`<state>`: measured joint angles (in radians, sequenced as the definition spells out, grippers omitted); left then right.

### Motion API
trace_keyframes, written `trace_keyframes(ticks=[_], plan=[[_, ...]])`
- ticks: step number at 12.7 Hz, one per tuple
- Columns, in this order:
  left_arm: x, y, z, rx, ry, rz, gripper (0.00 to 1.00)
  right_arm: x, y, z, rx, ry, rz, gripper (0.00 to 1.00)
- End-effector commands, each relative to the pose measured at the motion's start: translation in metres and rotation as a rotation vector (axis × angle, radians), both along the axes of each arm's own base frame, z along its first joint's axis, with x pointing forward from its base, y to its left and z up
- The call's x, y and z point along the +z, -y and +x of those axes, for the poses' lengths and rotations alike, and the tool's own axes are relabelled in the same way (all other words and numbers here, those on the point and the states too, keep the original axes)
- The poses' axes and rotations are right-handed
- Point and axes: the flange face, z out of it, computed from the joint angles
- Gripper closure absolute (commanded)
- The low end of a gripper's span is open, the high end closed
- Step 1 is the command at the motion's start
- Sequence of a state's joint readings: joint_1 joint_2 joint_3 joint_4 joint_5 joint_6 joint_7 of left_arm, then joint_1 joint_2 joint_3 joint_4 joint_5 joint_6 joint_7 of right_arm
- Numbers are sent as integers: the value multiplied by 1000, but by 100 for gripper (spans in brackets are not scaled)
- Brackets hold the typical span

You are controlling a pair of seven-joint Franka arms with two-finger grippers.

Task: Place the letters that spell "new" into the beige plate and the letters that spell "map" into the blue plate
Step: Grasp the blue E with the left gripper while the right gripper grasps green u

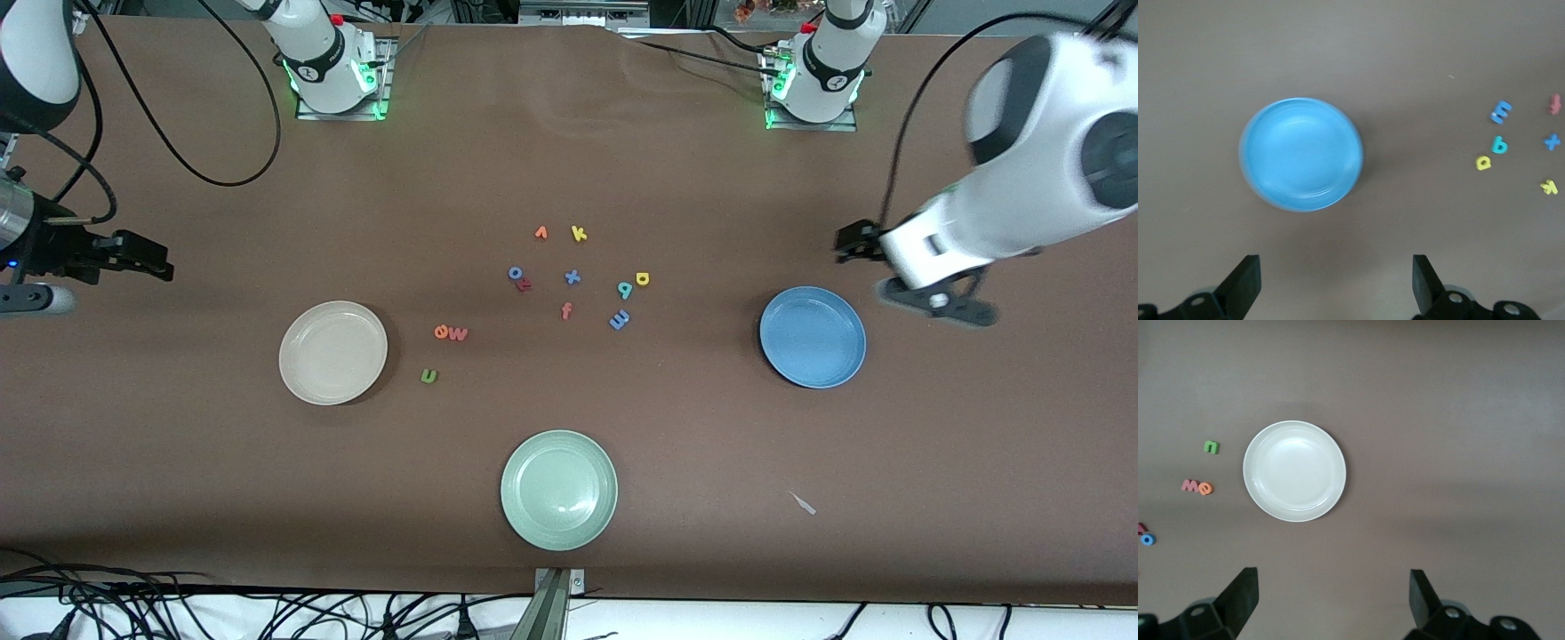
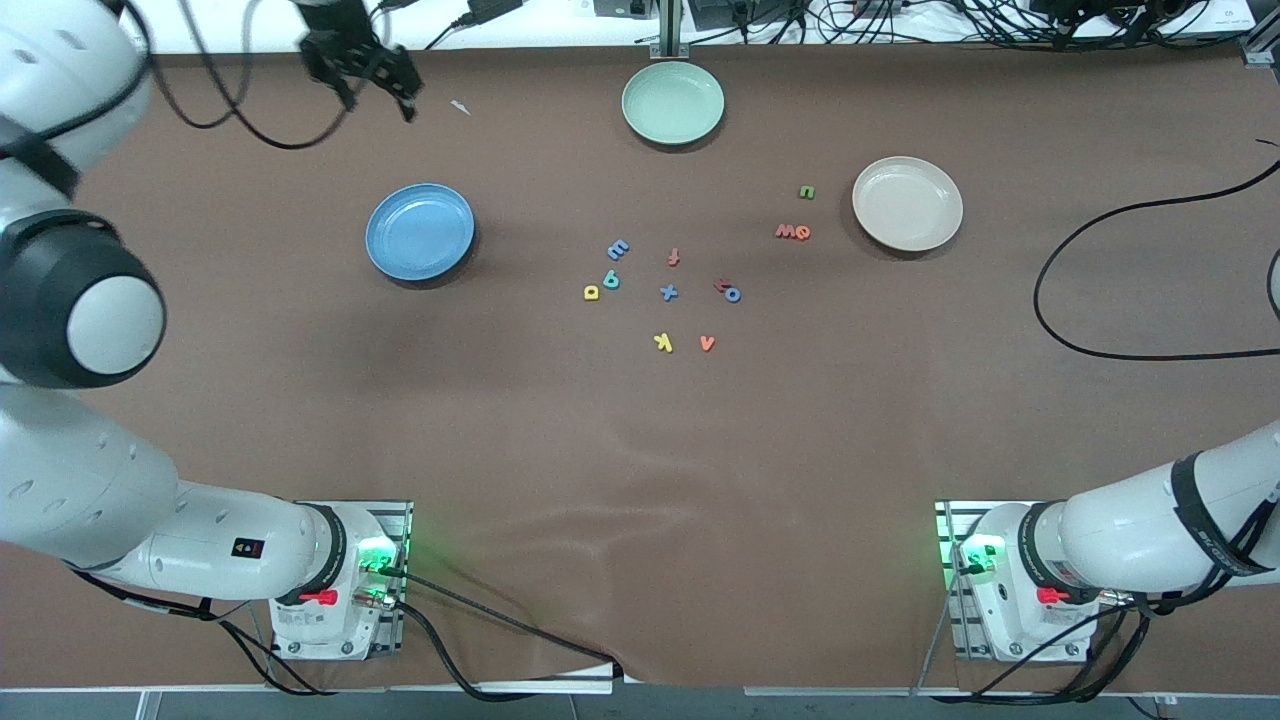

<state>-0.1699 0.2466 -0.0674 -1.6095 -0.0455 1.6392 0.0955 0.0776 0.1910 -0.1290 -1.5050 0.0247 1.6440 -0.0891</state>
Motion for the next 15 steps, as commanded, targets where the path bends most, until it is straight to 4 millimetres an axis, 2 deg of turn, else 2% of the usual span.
trace_keyframes(ticks=[1,2,4,6,8,10,11,13,15], plan=[[-61,73,11,-125,-35,-6,0,-14,3,11,-17,-14,-3,0],[-81,113,6,-178,-14,-15,0,-16,-1,13,-5,-12,-6,0],[-129,161,6,-225,45,-46,0,-17,-13,13,19,-16,-11,0],[-168,214,-7,-281,90,-68,0,-20,-35,14,55,-19,-5,0],[-205,242,-17,-292,96,-113,0,-38,-72,18,90,-47,-7,0],[-241,266,-29,-308,133,-143,0,-55,-95,26,70,-32,-13,0],[-257,270,-30,-308,150,-148,0,-71,-106,33,69,-34,-18,0],[-270,278,-40,-331,156,-143,0,-105,-131,43,54,-32,-27,0],[-287,275,-46,-334,127,-129,0,-137,-159,53,33,-18,-34,0]])
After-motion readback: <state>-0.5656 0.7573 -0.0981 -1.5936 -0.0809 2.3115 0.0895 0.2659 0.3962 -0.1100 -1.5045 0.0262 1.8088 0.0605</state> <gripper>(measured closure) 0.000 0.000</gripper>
